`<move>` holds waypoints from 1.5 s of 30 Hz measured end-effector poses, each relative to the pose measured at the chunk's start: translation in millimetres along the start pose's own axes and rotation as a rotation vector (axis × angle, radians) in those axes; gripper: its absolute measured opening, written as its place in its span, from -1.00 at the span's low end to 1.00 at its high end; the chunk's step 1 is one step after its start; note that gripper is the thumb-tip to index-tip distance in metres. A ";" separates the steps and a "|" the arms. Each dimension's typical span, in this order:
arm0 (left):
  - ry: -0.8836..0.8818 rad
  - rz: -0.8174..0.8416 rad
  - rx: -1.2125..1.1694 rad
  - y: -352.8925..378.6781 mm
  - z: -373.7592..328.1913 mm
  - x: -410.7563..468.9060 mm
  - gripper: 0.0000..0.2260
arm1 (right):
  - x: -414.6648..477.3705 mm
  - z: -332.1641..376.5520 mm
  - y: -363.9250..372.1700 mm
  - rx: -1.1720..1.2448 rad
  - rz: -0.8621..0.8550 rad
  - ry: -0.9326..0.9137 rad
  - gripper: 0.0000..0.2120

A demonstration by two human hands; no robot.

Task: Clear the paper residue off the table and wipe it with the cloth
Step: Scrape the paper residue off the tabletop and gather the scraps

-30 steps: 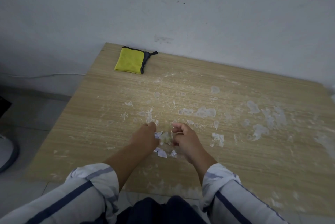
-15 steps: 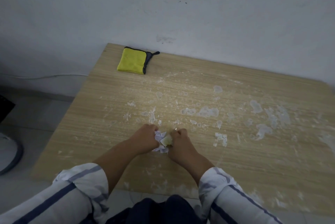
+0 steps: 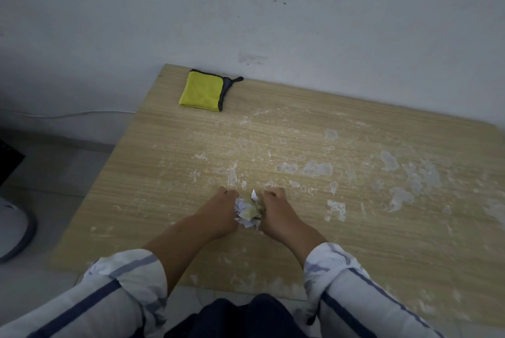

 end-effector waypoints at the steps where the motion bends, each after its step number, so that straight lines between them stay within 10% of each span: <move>1: 0.002 -0.013 -0.005 -0.1 -1.5 0.6 -0.65 | 1.1 3.1 2.6 0.028 -0.018 -0.018 -0.43; 11: -0.035 0.018 -0.084 -3.0 -1.1 1.2 -0.63 | -0.7 4.2 -1.4 0.000 0.115 -0.027 -0.29; 21: -0.072 -0.030 -0.269 -3.1 -9.0 -2.0 -0.80 | 9.5 15.5 16.9 -0.015 -0.007 -0.134 -0.71; 45: -0.187 -0.084 -0.363 -7.6 2.4 -2.2 -0.83 | 20.4 19.5 25.1 -0.017 -0.136 -0.195 -0.83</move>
Point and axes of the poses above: each hand's wrist, its own x-axis towards the middle knuckle, its own y-axis out of the palm, z = x × y, the point moved 1 cm from there along x, towards the middle knuckle, and after that the axes turned 1 degree about -y, right-handed, at the moved point
